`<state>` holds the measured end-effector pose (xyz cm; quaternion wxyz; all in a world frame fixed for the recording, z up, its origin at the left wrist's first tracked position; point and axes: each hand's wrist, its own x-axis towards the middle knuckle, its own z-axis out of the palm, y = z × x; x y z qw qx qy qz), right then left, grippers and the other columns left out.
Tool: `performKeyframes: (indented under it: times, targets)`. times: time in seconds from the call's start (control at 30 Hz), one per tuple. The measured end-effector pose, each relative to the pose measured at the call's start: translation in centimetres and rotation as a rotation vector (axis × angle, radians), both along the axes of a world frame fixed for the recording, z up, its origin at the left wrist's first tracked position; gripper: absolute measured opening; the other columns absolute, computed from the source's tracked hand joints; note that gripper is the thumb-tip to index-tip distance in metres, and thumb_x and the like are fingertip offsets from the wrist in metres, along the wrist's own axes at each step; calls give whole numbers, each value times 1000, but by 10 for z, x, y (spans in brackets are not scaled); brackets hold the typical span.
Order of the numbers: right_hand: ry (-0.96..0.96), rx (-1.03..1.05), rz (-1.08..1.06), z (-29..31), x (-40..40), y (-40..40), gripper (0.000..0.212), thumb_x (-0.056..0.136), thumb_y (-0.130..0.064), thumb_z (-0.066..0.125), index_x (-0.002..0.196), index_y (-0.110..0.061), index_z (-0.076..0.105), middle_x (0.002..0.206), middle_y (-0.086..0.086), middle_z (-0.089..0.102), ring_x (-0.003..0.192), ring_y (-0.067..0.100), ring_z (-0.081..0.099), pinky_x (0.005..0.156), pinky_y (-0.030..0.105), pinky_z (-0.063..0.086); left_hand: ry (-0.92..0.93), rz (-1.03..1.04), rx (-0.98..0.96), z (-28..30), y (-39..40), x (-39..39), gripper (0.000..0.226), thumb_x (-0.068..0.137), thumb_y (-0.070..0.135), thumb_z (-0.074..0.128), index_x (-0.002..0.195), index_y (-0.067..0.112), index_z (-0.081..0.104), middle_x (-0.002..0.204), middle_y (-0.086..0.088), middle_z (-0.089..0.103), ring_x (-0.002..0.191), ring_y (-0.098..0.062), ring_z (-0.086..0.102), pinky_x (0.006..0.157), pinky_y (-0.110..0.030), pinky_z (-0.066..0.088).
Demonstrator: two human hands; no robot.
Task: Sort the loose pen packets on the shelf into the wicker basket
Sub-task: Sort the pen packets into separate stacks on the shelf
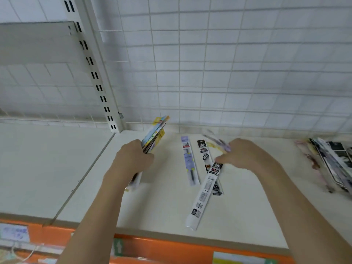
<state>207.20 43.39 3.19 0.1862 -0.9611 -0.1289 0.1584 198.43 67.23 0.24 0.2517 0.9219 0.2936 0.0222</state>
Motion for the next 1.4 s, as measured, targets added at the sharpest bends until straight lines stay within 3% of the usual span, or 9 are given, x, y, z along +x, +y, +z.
performKeyframes:
  times: [0.13, 0.4, 0.77, 0.9, 1.03, 1.13, 1.27, 1.33, 1.4]
  targets:
    - [19, -77, 38, -14, -17, 9, 47, 77, -45, 69, 60, -13, 40, 60, -1, 42, 53, 11, 41, 47, 24, 29, -86, 68, -6, -4, -7, -4, 13, 81, 20, 53, 83, 10, 45, 72, -4, 48, 63, -20, 47, 50, -26, 31]
    - [20, 67, -29, -10, -7, 2, 42, 84, -24, 63, 59, -13, 31, 59, 1, 36, 50, 14, 35, 45, 26, 23, -120, 126, -21, -14, -15, -12, 13, 81, 20, 52, 89, 10, 48, 75, -5, 52, 69, -25, 52, 57, -28, 37]
    - [-24, 378, -80, 3, 17, 0, 8, 95, -12, 42, 90, -11, 48, 76, 3, 67, 43, 2, 55, 44, 19, 37, -308, 144, -90, -11, -19, -17, 11, 84, 10, 48, 95, 7, 48, 70, -4, 49, 72, -31, 51, 60, -30, 36]
    - [-207, 244, -101, -12, 22, 18, 35, 93, -36, 50, 109, -5, 47, 91, 8, 56, 77, 26, 57, 68, 30, 44, -462, 192, -124, -9, -18, -22, 16, 85, 6, 47, 101, 8, 45, 75, -7, 54, 76, -36, 56, 64, -33, 42]
    - [-149, -2, 30, -31, 10, 51, 69, 77, -71, 48, 135, -33, 41, 92, 1, 40, 87, 21, 46, 69, 29, 39, -517, 186, -167, -7, -17, -23, 17, 86, 5, 47, 102, 11, 45, 73, -5, 56, 72, -32, 58, 63, -34, 45]
    - [-83, -116, 22, -28, 4, 68, 53, 75, -53, 63, 111, -17, 48, 82, -2, 41, 94, 21, 50, 68, 25, 40, -510, 152, -165, -7, -19, -23, 18, 87, 5, 46, 100, 15, 43, 69, 3, 52, 62, -20, 53, 54, -28, 40]
    - [127, -256, 111, -13, 7, 84, 60, 77, -13, 50, 125, -46, 37, 47, -5, 57, 65, 19, 55, 68, 22, 48, -505, 133, -194, -6, -17, -25, 18, 86, 6, 47, 101, 17, 44, 68, 6, 50, 56, -10, 50, 47, -23, 36]
    - [42, -246, 70, -11, 2, 81, 16, 79, -12, 47, 85, -27, 48, 52, 0, 51, 59, 20, 51, 55, 19, 39, -526, 136, -203, -7, -18, -25, 21, 85, 6, 47, 105, 13, 47, 68, 5, 51, 60, -16, 52, 53, -28, 42]
    - [-98, -242, 28, -13, -7, 78, 14, 81, -15, 50, 70, -15, 41, 65, -1, 46, 62, 20, 50, 54, 20, 33, -545, 140, -225, -8, -17, -25, 22, 84, 8, 48, 104, 14, 47, 68, 1, 54, 62, -27, 57, 59, -38, 50]
